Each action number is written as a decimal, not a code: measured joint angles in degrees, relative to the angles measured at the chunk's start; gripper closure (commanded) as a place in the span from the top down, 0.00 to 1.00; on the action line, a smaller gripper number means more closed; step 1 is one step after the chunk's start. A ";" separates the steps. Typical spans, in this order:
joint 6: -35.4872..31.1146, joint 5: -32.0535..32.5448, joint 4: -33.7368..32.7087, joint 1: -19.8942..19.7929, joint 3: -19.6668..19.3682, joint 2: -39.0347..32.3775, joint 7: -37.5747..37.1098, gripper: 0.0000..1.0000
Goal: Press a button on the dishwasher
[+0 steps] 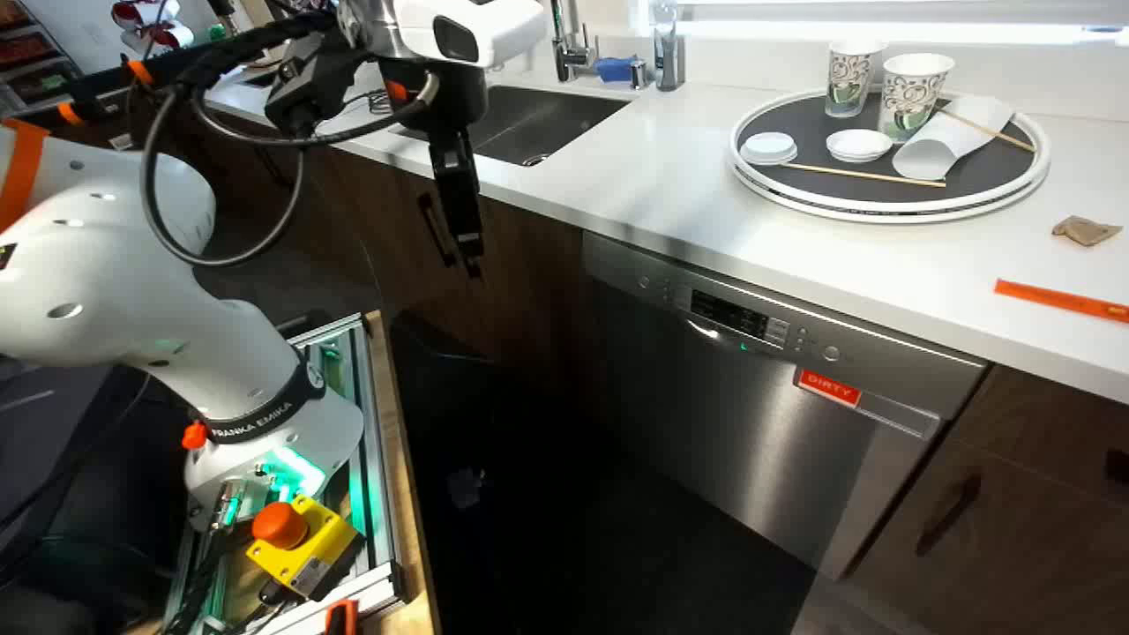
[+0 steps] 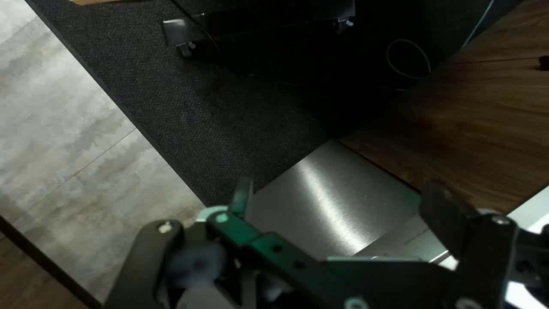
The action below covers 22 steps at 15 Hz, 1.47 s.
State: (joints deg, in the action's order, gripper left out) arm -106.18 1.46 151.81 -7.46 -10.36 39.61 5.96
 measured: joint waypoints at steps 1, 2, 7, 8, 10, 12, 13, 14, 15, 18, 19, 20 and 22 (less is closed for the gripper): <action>0.00 0.00 0.00 0.00 0.00 0.00 0.00 1.00; 0.00 0.00 0.00 0.00 0.00 0.00 0.00 1.00; 0.00 0.00 0.00 0.00 0.00 0.00 0.00 1.00; -0.08 -0.21 0.00 0.00 -0.01 -0.08 0.04 1.00; -1.40 -0.26 0.18 0.00 -0.01 -0.80 0.05 1.00; -6.08 -0.26 1.02 -0.02 0.01 -2.65 -0.54 1.00; -9.24 -0.26 1.76 -0.01 0.09 -3.95 -0.69 1.00; -12.77 -0.26 2.55 0.00 0.24 -5.41 -0.72 1.00; -16.49 -0.26 3.41 0.04 0.45 -6.96 -0.72 1.00; -28.33 -0.27 5.84 0.46 1.07 -11.88 -0.72 1.00; -31.93 -0.36 6.31 0.76 1.12 -13.63 -0.64 1.00; -34.97 -0.55 6.37 1.13 1.12 -15.49 -0.29 1.00; -40.40 -1.57 6.36 2.13 0.93 -19.46 0.99 1.00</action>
State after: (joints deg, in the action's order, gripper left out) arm -146.58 -0.10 158.18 -5.33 -9.42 20.15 6.94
